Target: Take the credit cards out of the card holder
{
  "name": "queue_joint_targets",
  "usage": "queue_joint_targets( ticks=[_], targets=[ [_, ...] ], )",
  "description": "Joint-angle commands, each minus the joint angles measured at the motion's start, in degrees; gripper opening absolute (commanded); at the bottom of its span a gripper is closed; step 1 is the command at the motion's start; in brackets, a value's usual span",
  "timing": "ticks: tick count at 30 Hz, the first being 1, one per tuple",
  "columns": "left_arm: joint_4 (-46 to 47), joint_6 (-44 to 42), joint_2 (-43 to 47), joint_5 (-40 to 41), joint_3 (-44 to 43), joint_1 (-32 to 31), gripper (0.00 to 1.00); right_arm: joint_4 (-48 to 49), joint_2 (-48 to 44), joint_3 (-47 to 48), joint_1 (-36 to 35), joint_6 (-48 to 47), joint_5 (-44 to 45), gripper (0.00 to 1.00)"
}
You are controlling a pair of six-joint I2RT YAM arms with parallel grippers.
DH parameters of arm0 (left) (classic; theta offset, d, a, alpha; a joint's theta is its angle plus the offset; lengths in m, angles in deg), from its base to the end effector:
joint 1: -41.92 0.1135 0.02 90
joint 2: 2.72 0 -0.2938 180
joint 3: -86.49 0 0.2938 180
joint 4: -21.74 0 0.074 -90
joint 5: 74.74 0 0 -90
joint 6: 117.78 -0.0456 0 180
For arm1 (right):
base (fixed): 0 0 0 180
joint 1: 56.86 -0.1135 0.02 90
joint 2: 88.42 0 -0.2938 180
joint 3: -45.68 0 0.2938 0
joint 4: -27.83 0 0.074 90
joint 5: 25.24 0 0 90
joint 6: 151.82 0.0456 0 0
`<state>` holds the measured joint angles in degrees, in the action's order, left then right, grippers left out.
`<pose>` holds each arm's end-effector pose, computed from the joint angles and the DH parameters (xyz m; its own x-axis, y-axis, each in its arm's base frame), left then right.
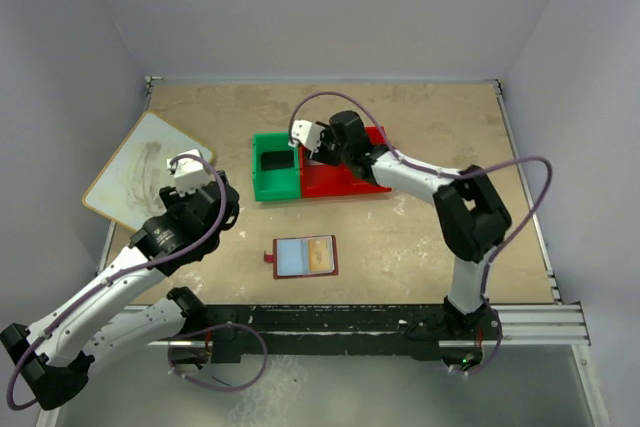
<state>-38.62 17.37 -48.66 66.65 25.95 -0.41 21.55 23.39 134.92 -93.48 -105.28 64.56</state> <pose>0.1508 -0.0891 0.3253 -0.3857 -0.2471 -0.8889 -0.3634 0.9263 -0.0998 0.4054 0.3015 0.2158 0.1309 -0.7597 -0.6369 -0.7011 0.3833 -0.6013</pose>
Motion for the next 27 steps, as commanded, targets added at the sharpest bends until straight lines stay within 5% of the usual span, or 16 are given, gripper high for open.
queue_joint_targets(
  ticks=[1, 4, 11, 15, 18, 22, 27],
  targets=[
    [1.5, -0.9, -0.1, 0.4, -0.9, 0.3, 0.76, 13.3, -14.7, -7.5, 0.2, 10.7, -1.8, 0.49],
    [1.8, -1.2, -0.4, -0.2, -0.7, 0.4, 0.76, 17.4, -22.9, -14.0, 0.3, 26.0, -0.5, 0.51],
    [5.1, -4.9, -2.8, -6.4, 0.1, 0.3, 0.76, 9.0, -35.2, -29.6, 0.3, 62.2, -5.9, 0.47],
    [10.2, -8.2, -6.0, -16.5, 1.4, 0.3, 0.76, 22.3, -43.8, -45.2, -0.2, 79.3, -14.3, 0.46],
    [13.2, -8.0, -11.0, -23.3, 1.3, 0.4, 0.76, 27.8, -47.6, -53.4, -4.6, 88.3, -14.2, 0.41],
    [22.4, -5.7, -19.0, -32.6, 3.7, 0.0, 0.76, 29.8, -45.5, -56.9, -19.5, 96.1, -4.2, 0.40],
    [29.6, -7.3, -27.8, -34.9, 3.3, -3.7, 0.76, 30.9, -40.4, -58.6, -26.2, 101.8, 0.0, 0.39]
  ],
)
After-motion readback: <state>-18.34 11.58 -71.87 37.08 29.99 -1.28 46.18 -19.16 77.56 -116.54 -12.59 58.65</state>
